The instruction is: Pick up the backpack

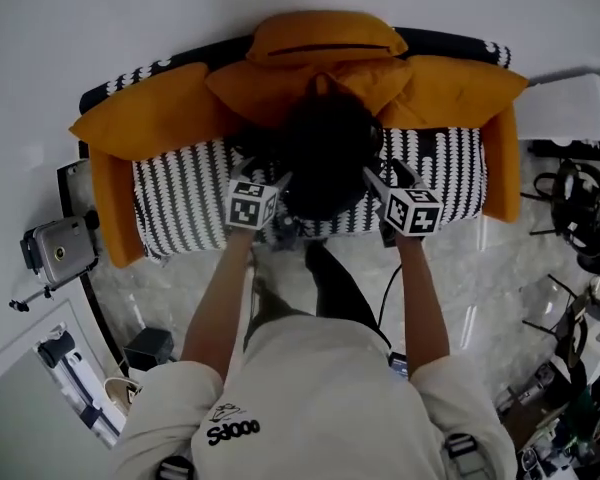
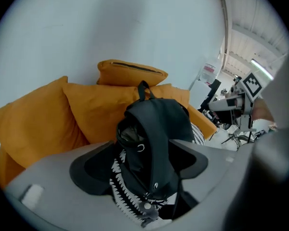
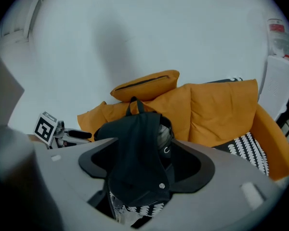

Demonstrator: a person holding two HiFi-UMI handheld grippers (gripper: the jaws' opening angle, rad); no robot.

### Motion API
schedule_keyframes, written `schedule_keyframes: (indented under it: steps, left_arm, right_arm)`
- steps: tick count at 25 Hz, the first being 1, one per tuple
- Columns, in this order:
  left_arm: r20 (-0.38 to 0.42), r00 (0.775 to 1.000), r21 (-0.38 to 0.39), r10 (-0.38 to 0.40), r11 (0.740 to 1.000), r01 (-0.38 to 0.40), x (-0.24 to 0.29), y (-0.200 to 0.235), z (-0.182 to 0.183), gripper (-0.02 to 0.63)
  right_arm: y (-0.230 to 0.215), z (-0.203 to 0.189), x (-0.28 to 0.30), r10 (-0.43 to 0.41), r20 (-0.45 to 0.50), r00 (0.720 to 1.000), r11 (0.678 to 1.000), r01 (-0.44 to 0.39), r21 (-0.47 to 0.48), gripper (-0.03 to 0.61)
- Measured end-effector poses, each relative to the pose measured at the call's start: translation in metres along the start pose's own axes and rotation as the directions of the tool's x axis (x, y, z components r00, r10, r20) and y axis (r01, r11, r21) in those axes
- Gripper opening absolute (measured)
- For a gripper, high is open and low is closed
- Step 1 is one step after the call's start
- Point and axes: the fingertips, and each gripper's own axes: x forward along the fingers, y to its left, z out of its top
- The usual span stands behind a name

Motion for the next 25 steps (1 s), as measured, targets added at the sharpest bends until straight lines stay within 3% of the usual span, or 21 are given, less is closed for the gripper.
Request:
schedule_keyframes:
  steps: [6,14,22,25]
  left_arm:
    - [-0.024,1.0,-0.062,-0.006,0.998,0.004,0.031,0.007,-0.019,0.422]
    - [-0.034,0.999,-0.124,-0.024,0.992,0.019,0.059,0.021,-0.038,0.437]
    - [-0.021,1.0,-0.129,0.018,0.991,-0.02,0.068,0.025,-0.036,0.433]
    - [-0.012,1.0,-0.125,0.017,0.992,-0.018,0.07,0.022,-0.032,0.389]
  right_arm:
    - [-0.023,-0.024,0.039,0.011,-0.084,0.996,1.0,-0.012,-0.008,0.375]
    - [-0.046,-0.044,0.075,0.024,-0.144,0.989,1.0,-0.026,-0.007,0.414]
    - [-0.058,-0.051,0.103,0.043,-0.195,0.98,0.996,-0.058,-0.071,0.425]
    - [-0.057,-0.05,0.109,0.05,-0.204,0.978,0.992,-0.071,-0.101,0.395]
